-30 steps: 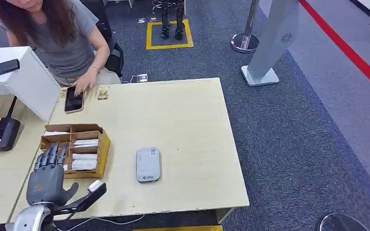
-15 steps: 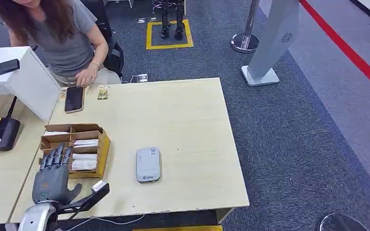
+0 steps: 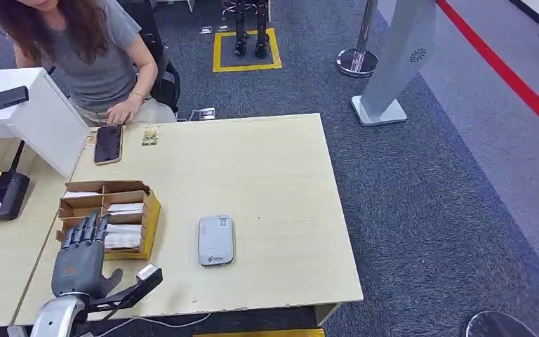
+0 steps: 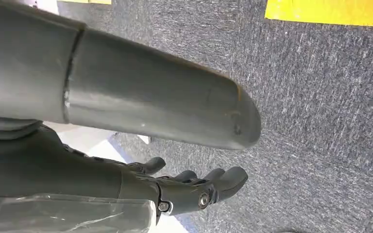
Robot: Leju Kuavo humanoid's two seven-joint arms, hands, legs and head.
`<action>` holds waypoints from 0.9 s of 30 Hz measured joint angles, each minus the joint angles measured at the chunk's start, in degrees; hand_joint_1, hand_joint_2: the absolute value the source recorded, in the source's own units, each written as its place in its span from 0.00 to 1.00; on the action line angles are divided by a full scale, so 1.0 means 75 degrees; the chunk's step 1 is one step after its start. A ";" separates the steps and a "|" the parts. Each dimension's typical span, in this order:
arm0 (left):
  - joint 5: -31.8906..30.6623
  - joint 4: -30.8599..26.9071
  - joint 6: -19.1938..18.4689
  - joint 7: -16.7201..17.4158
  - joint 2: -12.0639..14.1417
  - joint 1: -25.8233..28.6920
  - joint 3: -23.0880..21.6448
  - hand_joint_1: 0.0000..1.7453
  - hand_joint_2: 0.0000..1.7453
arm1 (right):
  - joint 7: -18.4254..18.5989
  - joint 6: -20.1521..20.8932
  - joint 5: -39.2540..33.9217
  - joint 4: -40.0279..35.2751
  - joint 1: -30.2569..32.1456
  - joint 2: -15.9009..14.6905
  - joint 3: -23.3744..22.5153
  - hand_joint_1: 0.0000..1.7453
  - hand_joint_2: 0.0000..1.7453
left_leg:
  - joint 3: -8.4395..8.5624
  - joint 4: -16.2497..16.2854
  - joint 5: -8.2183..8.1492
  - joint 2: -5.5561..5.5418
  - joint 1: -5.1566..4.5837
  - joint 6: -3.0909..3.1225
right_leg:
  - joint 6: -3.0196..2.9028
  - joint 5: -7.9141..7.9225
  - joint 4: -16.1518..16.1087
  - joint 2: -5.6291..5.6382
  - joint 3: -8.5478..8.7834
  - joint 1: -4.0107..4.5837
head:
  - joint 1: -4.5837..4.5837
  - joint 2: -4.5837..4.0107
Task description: Pass the card to the sensor for recognition and then transmit it.
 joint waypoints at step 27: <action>0.0000 0.0023 -0.0003 0.0000 0.0000 -0.0010 -0.0009 1.00 1.00 | -0.0003 0.0000 0.0006 0.0003 -0.0003 0.0000 0.0000 0.00 0.00 | 0.0000 0.0000 0.0000 0.0000 0.0000 0.0000 | 0.0000 0.0000 0.0000 0.0000 0.0000 0.0000 | 0.0000 0.0000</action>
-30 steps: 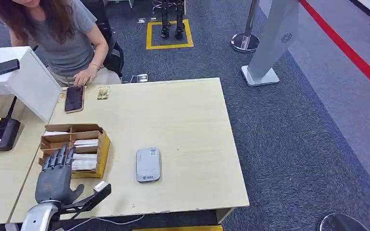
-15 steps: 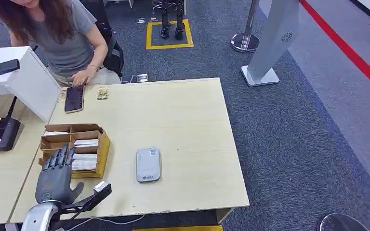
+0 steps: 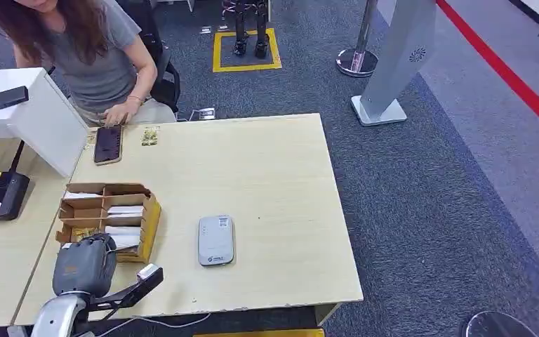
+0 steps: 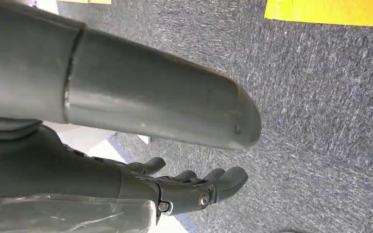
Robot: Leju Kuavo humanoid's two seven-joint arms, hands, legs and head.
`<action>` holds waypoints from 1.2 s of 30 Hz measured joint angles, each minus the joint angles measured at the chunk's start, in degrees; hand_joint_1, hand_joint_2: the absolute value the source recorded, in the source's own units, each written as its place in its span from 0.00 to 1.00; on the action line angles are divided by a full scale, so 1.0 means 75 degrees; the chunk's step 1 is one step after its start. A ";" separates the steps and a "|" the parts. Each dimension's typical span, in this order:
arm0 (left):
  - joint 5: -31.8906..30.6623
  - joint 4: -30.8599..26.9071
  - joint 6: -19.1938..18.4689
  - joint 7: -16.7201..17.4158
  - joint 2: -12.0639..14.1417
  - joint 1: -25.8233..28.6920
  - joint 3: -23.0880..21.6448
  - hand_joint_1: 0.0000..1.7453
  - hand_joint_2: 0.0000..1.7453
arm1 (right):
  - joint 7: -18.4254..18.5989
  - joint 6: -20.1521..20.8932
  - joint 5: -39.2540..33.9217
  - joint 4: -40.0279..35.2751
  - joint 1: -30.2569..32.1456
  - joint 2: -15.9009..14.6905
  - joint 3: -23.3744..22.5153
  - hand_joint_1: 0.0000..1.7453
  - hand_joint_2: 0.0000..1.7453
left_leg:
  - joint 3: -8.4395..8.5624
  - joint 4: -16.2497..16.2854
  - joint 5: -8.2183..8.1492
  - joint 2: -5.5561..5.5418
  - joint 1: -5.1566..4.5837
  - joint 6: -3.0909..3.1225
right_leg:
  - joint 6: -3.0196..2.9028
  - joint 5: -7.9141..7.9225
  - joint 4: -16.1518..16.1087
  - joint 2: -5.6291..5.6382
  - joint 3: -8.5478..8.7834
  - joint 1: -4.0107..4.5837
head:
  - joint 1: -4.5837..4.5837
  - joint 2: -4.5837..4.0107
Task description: Pass the card to the sensor for recognition and then transmit it.
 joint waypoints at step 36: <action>-0.0723 -0.0763 0.0222 0.4261 0.2311 -0.1351 -0.3275 1.00 1.00 | 0.0000 0.0000 0.0003 0.0000 -0.0007 0.0029 0.0000 0.00 0.00 | 0.0001 0.0000 0.0006 -0.0005 0.0002 -0.0005 | -0.0003 0.0004 0.0001 -0.0005 0.0002 0.0002 | 0.0000 0.0000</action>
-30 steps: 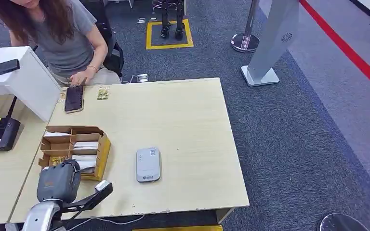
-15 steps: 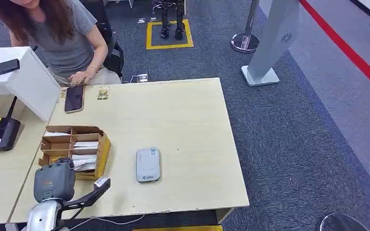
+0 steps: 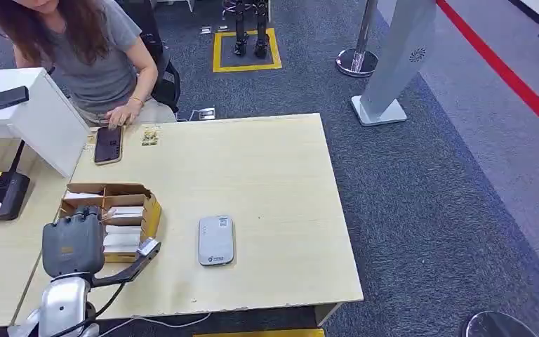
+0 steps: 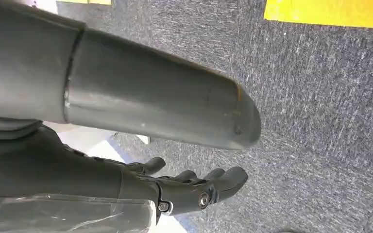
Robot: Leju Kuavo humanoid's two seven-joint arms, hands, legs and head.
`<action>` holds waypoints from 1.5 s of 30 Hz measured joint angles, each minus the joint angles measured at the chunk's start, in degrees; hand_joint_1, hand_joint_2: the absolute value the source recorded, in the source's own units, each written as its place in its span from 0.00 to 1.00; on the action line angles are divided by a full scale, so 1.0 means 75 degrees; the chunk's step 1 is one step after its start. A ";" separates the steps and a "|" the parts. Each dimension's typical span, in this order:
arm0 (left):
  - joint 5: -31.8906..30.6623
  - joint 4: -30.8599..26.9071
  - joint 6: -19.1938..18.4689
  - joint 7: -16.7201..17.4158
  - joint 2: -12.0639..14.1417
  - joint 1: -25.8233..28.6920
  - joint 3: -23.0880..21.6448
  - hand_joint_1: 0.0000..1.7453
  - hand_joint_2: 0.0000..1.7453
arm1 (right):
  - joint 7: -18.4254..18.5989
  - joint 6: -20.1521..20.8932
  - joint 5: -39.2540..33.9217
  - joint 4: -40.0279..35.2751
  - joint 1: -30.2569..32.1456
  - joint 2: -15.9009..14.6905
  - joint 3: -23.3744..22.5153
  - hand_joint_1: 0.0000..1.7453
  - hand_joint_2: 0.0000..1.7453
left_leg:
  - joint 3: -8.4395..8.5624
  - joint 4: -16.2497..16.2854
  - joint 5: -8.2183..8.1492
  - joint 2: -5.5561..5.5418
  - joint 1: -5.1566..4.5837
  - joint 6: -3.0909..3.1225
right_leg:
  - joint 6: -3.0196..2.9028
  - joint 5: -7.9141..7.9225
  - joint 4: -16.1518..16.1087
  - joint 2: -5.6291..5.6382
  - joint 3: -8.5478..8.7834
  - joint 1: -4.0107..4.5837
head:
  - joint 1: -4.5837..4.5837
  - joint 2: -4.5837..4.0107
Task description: Pass the card to the sensor for recognition and then transmit it.
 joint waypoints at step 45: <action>0.0000 0.2392 0.1247 -0.2078 0.0601 -0.2732 0.0681 1.00 1.00 | 0.0000 0.0303 0.0000 0.0023 -0.0183 0.0076 0.0816 0.00 0.00 | 0.0001 0.0000 0.0010 0.0002 0.0002 -0.0010 | -0.0001 0.0003 0.0006 0.0005 -0.0002 0.0000 | 0.0000 0.0000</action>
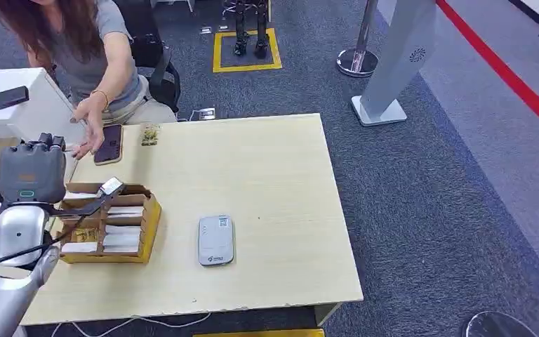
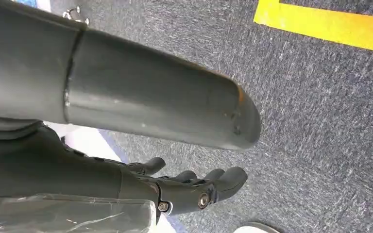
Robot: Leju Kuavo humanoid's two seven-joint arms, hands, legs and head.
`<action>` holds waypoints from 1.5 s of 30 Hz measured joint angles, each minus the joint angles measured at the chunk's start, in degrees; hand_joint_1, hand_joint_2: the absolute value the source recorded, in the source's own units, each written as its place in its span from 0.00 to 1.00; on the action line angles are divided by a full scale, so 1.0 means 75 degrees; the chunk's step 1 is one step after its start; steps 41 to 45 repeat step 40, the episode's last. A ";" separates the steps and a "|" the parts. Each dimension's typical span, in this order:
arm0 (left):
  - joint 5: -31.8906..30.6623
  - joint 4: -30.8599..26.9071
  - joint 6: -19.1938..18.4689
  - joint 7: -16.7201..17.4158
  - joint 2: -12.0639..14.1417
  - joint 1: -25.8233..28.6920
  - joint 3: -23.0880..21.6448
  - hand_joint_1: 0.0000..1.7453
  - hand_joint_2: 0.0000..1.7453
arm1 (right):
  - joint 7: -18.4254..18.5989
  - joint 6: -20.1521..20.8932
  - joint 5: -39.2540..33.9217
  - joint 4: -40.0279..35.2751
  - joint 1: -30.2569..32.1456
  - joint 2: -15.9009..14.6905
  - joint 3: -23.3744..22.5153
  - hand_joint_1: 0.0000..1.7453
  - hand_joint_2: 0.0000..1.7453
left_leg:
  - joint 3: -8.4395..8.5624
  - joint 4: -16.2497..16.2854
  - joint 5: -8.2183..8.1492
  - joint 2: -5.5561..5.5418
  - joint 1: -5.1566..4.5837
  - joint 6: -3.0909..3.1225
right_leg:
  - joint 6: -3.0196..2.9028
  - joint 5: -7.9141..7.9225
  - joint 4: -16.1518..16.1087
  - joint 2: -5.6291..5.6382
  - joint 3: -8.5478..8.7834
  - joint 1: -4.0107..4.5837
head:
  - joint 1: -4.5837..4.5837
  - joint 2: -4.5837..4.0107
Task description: Pass the card to the sensor for recognition and then transmit it.
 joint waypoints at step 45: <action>0.2804 -0.0733 -0.0194 -0.3192 -0.2160 0.0429 0.2860 0.00 1.00 | -0.0015 -0.0096 -0.0058 0.0050 0.0162 -0.0003 -0.0064 0.00 0.00 | -0.0004 0.0000 -0.0003 0.0002 -0.0004 0.0003 | 0.0001 0.0000 -0.0004 0.0000 0.0000 -0.0003 | 0.0000 0.0000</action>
